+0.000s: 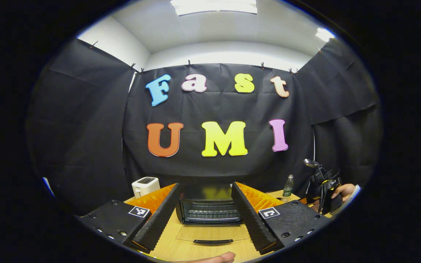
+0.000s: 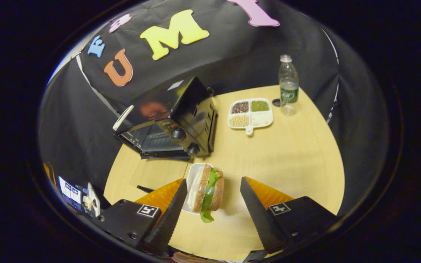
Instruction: Open the electric oven with the left hand, put the food in, and close the electric oven.
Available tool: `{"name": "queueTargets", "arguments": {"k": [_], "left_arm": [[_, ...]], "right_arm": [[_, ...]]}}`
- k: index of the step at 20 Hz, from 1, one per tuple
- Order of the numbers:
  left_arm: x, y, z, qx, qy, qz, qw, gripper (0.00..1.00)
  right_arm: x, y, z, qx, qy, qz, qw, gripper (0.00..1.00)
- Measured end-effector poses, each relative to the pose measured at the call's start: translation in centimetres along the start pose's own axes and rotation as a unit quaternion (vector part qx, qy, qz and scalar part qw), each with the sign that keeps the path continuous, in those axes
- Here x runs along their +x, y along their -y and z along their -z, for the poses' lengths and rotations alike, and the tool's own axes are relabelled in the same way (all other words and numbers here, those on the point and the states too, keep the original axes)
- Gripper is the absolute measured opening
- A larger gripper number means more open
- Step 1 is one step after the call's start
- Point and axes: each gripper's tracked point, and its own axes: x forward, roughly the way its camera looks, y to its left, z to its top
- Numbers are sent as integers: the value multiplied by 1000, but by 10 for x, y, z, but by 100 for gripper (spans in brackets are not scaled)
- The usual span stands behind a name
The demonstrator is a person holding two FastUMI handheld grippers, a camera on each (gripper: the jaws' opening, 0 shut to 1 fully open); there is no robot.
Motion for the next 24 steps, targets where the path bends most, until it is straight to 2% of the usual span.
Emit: {"name": "queueTargets", "arguments": {"k": [3, 4, 5, 6, 7, 9, 12, 13, 14, 15, 16, 17, 18, 19, 22, 24], "left_arm": [[2, 1, 5, 14, -2, -3, 1000, 93], [5, -1, 8, 20, -5, -6, 1000, 80], [6, -2, 13, 23, -12, -10, 1000, 93], [8, -2, 15, 26, -15, -11, 999, 93], [9, 0, 19, 28, -20, -11, 999, 93], [9, 3, 21, 32, -26, -10, 999, 93], [7, 9, 25, 38, -28, -2, 999, 93], [6, 11, 24, 40, -28, -1, 999, 80], [5, 12, 25, 42, -29, 2, 999, 82], [4, 12, 27, 43, -31, 3, 999, 86], [3, 12, 29, 43, -34, 3, 999, 97], [1, 9, 30, 41, -35, 3, 999, 95], [-1, 8, 30, 39, -35, 3, 999, 88], [-2, 7, 31, 36, -36, 3, 999, 94], [-9, 1, 28, 33, -30, 3, 999, 93], [-15, -2, 29, 32, -29, 5, 999, 94]], "right_arm": [[18, -2, 18, 39, -67, -26, 997, 87], [22, -1, 22, 54, -90, -29, 994, 87], [25, 1, 27, 65, -110, -30, 991, 87], [27, 1, 29, 76, -126, -34, 989, 92], [29, -1, 29, 82, -135, -43, 986, 84], [37, 2, 25, 87, -136, -42, 986, 82], [45, 1, 24, 89, -140, -51, 985, 69], [45, -3, 28, 89, -149, -58, 983, 63], [46, -5, 30, 90, -154, -64, 982, 53], [46, -4, 29, 94, -154, -67, 981, 51], [46, -4, 27, 96, -150, -68, 982, 51], [45, -5, 29, 96, -146, -71, 982, 46], [43, -6, 30, 96, -144, -73, 982, 42], [39, -8, 33, 97, -142, -74, 982, 39], [31, -12, 38, 100, -129, -74, 984, 35], [19, -16, 39, 105, -106, -75, 986, 37]]}}
